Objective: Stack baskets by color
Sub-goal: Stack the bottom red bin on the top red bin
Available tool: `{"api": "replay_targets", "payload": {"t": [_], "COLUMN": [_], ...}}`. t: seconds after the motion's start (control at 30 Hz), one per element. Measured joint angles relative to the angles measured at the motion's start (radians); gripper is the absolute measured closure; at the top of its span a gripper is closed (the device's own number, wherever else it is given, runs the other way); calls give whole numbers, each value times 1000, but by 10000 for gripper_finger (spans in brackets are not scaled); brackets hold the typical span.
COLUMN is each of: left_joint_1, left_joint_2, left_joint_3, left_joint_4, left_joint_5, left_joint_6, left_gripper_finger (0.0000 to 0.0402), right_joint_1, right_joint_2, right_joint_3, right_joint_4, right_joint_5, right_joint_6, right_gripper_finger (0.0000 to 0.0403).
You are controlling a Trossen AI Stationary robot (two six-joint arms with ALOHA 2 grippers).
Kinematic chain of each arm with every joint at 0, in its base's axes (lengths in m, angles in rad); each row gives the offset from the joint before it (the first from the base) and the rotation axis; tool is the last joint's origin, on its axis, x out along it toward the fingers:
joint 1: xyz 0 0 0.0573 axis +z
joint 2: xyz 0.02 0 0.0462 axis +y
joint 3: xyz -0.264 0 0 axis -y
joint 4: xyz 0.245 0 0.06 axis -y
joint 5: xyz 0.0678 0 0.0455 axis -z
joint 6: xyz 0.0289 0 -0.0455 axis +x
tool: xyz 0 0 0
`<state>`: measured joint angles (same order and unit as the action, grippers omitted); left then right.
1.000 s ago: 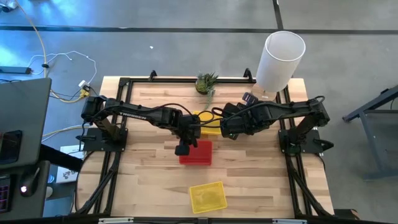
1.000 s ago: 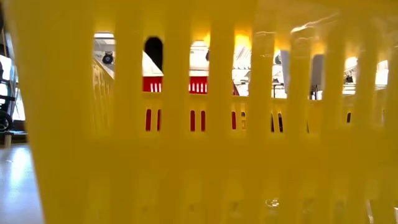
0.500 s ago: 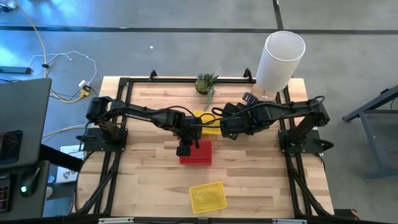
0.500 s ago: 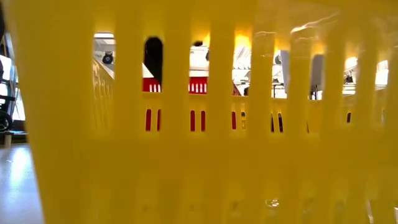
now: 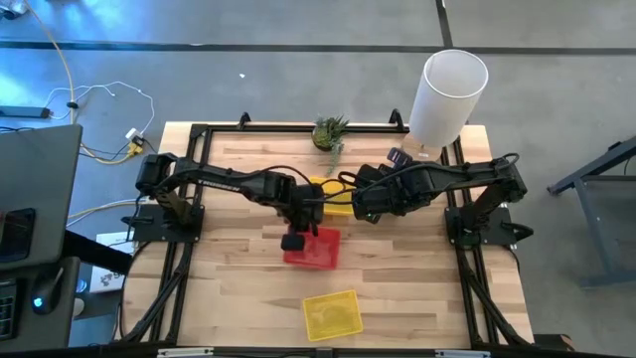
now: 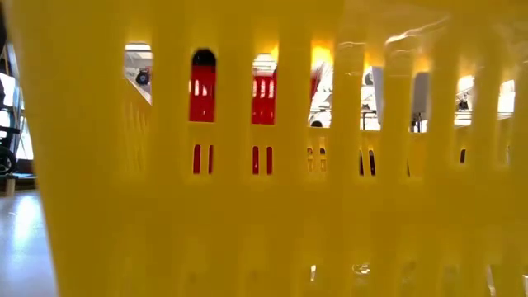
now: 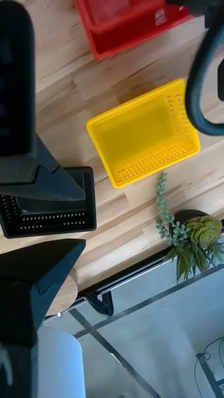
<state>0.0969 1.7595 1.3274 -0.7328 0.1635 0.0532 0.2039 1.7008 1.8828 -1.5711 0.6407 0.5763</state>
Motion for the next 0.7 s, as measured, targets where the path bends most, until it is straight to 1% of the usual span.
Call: {"api": "replay_targets", "payload": {"t": [0.07, 0.2, 0.43, 0.7], "left_joint_1": [5, 7, 7, 7], "left_joint_2": [-1, 0, 0, 0], "left_joint_3": [1, 0, 0, 0], "left_joint_4": [-1, -4, -3, -3], "left_joint_5": [15, -21, -23, -25], "left_joint_6": [2, 2, -21, -23], "left_gripper_finger": [400, 400, 395, 365], "right_joint_1": [0, 0, 0, 0], "right_joint_2": [0, 0, 0, 0], "right_joint_3": [0, 0, 0, 0], "right_joint_4": [0, 0, 0, 0], "right_joint_5": [2, 2, -5, -19], "right_joint_6": [0, 0, 0, 0], "right_gripper_finger": [307, 307, 307, 307]}}
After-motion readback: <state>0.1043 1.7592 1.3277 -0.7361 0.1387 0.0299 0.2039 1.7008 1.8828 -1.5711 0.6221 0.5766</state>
